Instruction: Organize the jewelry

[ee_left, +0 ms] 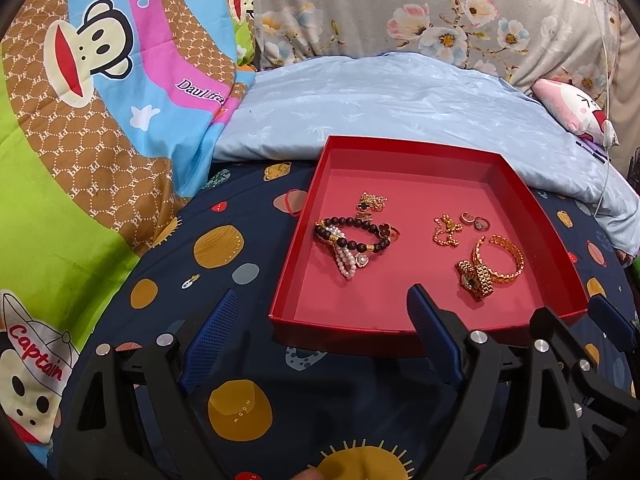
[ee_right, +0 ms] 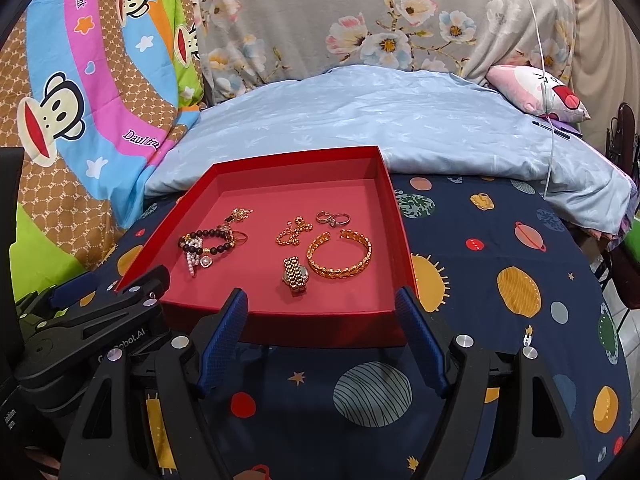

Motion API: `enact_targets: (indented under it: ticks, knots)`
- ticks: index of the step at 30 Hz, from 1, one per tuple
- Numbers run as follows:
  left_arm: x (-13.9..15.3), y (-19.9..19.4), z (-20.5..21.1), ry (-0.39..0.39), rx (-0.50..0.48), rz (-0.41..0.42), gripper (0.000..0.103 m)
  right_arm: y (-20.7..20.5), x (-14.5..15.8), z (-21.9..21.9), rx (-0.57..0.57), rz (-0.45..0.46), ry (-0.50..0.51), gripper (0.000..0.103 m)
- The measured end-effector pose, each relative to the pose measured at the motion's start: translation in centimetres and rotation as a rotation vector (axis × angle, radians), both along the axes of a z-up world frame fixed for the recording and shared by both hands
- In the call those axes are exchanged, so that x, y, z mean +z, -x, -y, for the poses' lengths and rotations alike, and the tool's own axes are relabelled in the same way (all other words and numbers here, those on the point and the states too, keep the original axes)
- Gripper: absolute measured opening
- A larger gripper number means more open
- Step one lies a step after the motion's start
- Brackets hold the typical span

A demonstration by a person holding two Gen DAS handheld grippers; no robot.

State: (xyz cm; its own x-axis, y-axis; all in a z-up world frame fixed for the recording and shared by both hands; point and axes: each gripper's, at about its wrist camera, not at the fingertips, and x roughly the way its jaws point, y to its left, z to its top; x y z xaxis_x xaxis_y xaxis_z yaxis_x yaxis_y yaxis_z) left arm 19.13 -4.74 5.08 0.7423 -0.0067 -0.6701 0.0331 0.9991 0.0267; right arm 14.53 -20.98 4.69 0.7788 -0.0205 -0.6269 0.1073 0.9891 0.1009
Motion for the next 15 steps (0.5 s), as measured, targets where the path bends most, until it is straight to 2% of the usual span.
enact_targets:
  ticks: [11, 15]
  knots:
    - [0.4, 1.0, 0.3, -0.031, -0.018, 0.032, 0.084, 0.8, 0.2, 0.0, -0.024, -0.008, 0.021, 0.076]
    - [0.2, 1.0, 0.4, -0.044, -0.040, 0.012, 0.084, 1.0, 0.1, -0.2, -0.022, -0.012, 0.023, 0.076]
